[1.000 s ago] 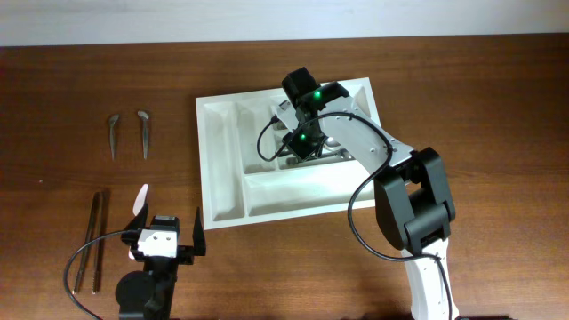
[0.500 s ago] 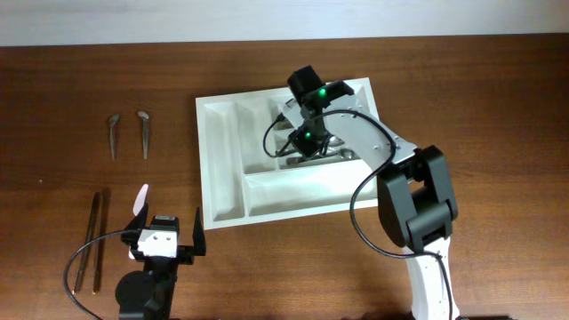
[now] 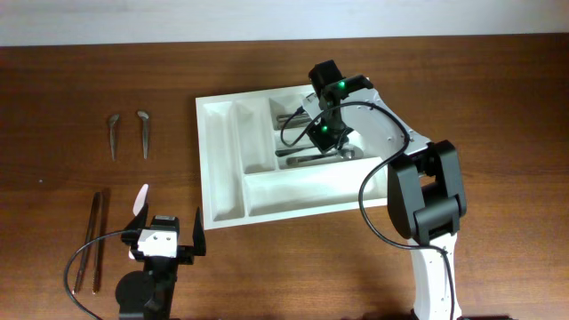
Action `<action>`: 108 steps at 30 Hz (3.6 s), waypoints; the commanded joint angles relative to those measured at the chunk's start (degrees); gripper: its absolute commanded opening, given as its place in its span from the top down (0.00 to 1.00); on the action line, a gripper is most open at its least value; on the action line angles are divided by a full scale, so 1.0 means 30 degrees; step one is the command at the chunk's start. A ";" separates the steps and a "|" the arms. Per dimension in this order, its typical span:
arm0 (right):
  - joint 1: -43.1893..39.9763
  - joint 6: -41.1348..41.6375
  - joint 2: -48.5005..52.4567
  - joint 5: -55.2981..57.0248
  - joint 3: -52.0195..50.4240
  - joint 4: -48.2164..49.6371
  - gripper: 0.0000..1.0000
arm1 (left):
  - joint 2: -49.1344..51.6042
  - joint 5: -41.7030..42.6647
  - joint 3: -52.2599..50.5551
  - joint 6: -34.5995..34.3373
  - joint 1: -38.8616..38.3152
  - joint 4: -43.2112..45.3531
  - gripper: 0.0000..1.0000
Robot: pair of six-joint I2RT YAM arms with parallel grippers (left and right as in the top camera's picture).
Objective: Pack container
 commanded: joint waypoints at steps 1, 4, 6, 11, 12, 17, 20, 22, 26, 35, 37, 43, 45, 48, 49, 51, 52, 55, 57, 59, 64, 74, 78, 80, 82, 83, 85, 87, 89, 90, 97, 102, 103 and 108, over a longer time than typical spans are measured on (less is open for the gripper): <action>-0.0146 0.0197 0.0685 0.0175 -0.0262 -0.0073 0.96 | -0.0146 0.0073 -0.0131 0.0306 0.0087 0.0073 0.01; -0.0146 0.0197 0.1122 0.0226 -0.0262 -0.0109 0.96 | -0.0146 0.0080 -0.0131 0.0306 0.0087 0.0066 0.01; -0.0146 0.0197 0.1319 0.0226 -0.0262 -0.0153 0.96 | -0.0146 0.0073 -0.0131 0.0306 0.0087 0.0066 0.01; -0.0182 0.0204 0.1494 0.0765 -0.0262 -0.0131 0.96 | -0.0146 0.0080 -0.0131 0.0306 0.0087 0.0066 0.01; -0.0189 0.0204 0.1494 0.1042 -0.0262 -0.0131 0.96 | -0.0146 0.0080 -0.0131 0.0306 0.0087 0.0073 0.01; -0.0699 0.0211 0.1494 0.1224 -0.0262 -0.0182 0.96 | -0.0146 0.0073 -0.0131 0.0306 0.0087 0.0073 0.01; -0.1195 0.0204 0.1494 0.1224 -0.0262 -0.0248 0.96 | -0.0146 0.0080 -0.0131 0.0306 0.0087 0.0073 0.01; -0.1530 0.0204 0.1494 0.1224 -0.0262 -0.0277 0.96 | -0.0146 0.0080 -0.0131 0.0306 0.0087 0.0066 0.01; -0.2273 0.0204 0.1494 0.1224 -0.0262 -0.0291 0.96 | -0.0146 0.0073 -0.0131 0.0306 0.0087 0.0066 0.01; -0.2929 0.0211 0.1494 0.1217 -0.0255 -0.0291 0.96 | -0.0146 0.0073 -0.0131 0.0306 0.0087 0.0066 0.01; -0.2885 0.0240 0.1486 0.1217 -0.0255 -0.0291 0.96 | -0.0146 0.0080 -0.0131 0.0306 0.0087 0.0066 0.01; -0.2914 0.0299 0.1486 0.1224 0.0262 -0.0648 0.96 | -0.0146 0.0073 -0.0131 0.0306 0.0087 0.0073 0.01; -0.2914 0.0364 0.1486 0.1224 0.0911 -0.0933 0.96 | -0.0146 0.0080 -0.0131 0.0306 0.0087 0.0066 0.01; -0.2914 0.0634 0.1486 0.1224 0.2586 -0.1661 0.96 | -0.0146 0.0073 -0.0131 0.0306 0.0087 0.0073 0.01; -0.2907 0.0634 0.1486 0.1224 0.3249 -0.1982 0.96 | -0.0146 0.0073 -0.0131 0.0306 0.0087 0.0066 0.01; -0.2907 0.0634 0.1486 0.1224 0.4707 -0.2718 0.96 | -0.0146 0.0073 -0.0131 0.0306 0.0087 0.0073 0.01; -0.2907 0.0634 0.1486 0.1224 0.5625 -0.3191 0.96 | -0.0146 0.0073 -0.0131 0.0306 0.0087 0.0073 0.01; -0.2907 0.0634 0.1486 0.1217 0.8189 -0.4510 0.79 | -0.0146 0.0080 -0.0131 0.0306 0.0087 0.0066 0.01; -0.2892 0.0634 0.1486 0.1217 1.0258 -0.5588 0.38 | -0.0146 0.0073 -0.0131 0.0306 0.0087 0.0066 0.01; -0.2871 0.0634 0.1479 0.1086 1.2240 -0.6623 0.12 | -0.0146 0.0073 -0.0131 0.0306 0.0087 0.0073 0.01; -0.2783 0.0641 0.1479 0.0029 1.7260 -0.9085 0.01 | -0.0146 0.0080 -0.0131 0.0306 0.0087 0.0066 0.01; -0.3067 0.6033 0.1479 1.1489 2.1995 -1.0469 0.01 | -0.0146 0.0073 -0.0131 0.0306 0.0087 0.0066 0.01; -0.3927 0.8983 0.1479 1.6160 2.1995 -1.2211 0.01 | -0.0146 0.0073 -0.0131 0.0306 0.0087 0.0073 0.01; -0.4677 0.9267 0.1479 1.5781 2.1995 -1.2743 0.01 | -0.0146 0.0073 -0.0131 0.0306 0.0087 0.0073 0.01; -0.5552 0.9231 0.1479 1.4593 2.1995 -1.3078 0.01 | -0.0146 0.0073 -0.0131 0.0306 0.0087 0.0073 0.01; -0.6142 0.9216 0.1479 1.3573 2.1995 -1.3172 0.01 | -0.0146 0.0073 -0.0131 0.0306 0.0087 0.0066 0.01; -0.7235 0.8816 0.1486 1.1329 2.1995 -1.3245 0.01 | -0.0146 0.0080 -0.0131 0.0313 0.0087 0.0066 0.01; -0.8364 0.7941 0.1486 0.8480 2.1959 -1.3216 0.01 | -0.0146 0.0073 -0.0131 0.0306 0.0087 0.0066 0.01; -0.9588 0.6761 0.1494 0.5326 2.1923 -1.3223 0.01 | -0.0146 0.0080 -0.0131 0.0306 0.0087 0.0073 0.01; -1.0127 0.6215 0.1494 0.3993 2.1784 -1.3216 0.01 | -0.0146 0.0080 -0.0131 0.0306 0.0087 0.0066 0.01; -1.2451 0.6120 0.1494 0.0976 2.1056 -1.3362 0.01 | -0.0146 0.0073 -0.0131 0.0306 0.0087 0.0066 0.01; -1.2655 0.6105 0.1494 0.0991 2.0145 -1.3223 0.01 | -0.0146 0.0073 -0.0131 0.0306 0.0087 0.0073 0.01; -1.2655 0.6105 0.1501 0.1064 1.9832 -1.3151 0.01 | -0.0146 0.0080 -0.0131 0.0306 0.0087 0.0066 0.01; -1.2655 0.6120 0.1508 0.1129 1.6626 -1.1810 0.01 | -0.0146 0.0080 -0.0131 0.0306 0.0087 0.0073 0.01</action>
